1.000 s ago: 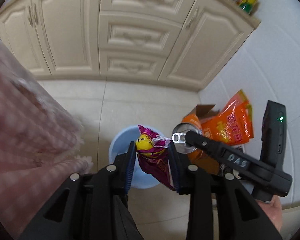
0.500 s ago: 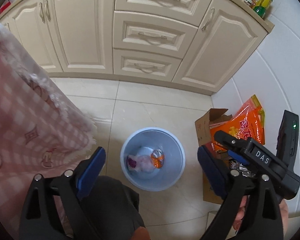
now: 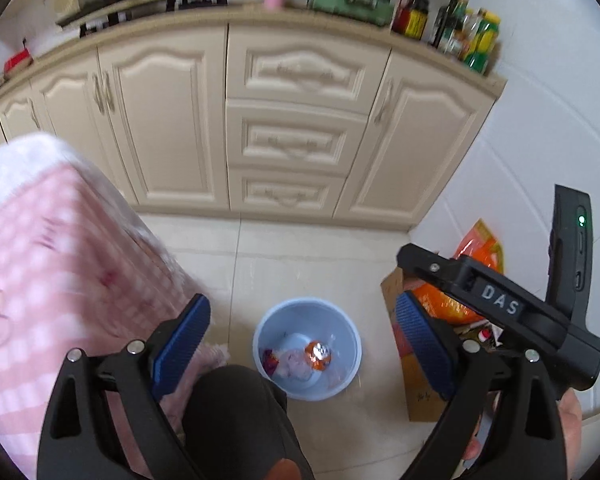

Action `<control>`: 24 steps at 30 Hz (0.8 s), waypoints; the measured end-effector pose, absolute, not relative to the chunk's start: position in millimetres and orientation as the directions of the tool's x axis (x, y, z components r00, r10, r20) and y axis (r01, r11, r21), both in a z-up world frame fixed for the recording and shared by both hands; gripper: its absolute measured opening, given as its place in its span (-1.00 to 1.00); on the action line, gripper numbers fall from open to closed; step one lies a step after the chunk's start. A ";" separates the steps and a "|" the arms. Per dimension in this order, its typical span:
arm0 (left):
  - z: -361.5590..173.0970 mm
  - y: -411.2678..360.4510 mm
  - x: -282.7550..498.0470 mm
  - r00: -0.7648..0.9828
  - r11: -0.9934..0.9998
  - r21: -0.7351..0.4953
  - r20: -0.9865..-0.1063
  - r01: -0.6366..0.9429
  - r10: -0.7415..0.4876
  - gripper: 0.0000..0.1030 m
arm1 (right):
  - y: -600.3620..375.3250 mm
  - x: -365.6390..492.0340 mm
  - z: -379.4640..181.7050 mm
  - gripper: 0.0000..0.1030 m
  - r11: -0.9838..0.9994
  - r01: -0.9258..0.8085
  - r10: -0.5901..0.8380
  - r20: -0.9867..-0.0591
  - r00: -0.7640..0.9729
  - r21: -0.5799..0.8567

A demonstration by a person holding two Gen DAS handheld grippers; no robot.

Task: Collect trash
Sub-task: 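Move both tools back over the table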

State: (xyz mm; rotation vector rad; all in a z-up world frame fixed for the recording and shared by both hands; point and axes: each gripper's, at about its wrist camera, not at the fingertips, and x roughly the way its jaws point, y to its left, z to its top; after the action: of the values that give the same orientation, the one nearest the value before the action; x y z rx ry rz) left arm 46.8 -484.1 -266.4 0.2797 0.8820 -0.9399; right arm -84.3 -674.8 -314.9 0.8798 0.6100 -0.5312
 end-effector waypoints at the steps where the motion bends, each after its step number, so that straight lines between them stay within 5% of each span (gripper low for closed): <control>1: -256.7 -478.6 45.0 0.294 0.583 -0.150 -0.748 0.798 -0.595 0.79 | -670.5 -82.4 -305.5 0.89 0.545 0.641 -0.181 -0.671 0.719 0.540; 12: -153.5 -362.7 59.8 0.499 0.668 -0.128 -0.566 0.733 -0.656 0.79 | -580.1 -38.5 -175.9 0.89 0.756 0.443 -0.173 -0.505 0.846 0.483; 24: -81.4 -213.5 93.4 0.750 0.839 -0.094 -0.403 0.536 -0.524 0.82 | -443.3 7.4 -93.6 0.89 0.920 0.189 -0.045 -0.387 0.921 0.343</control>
State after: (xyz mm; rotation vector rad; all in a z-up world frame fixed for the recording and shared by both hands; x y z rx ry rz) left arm 93.4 -213.5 -81.4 0.0279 0.4317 -0.5793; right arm 7.4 -443.3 -93.6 0.3858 0.3838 -0.1231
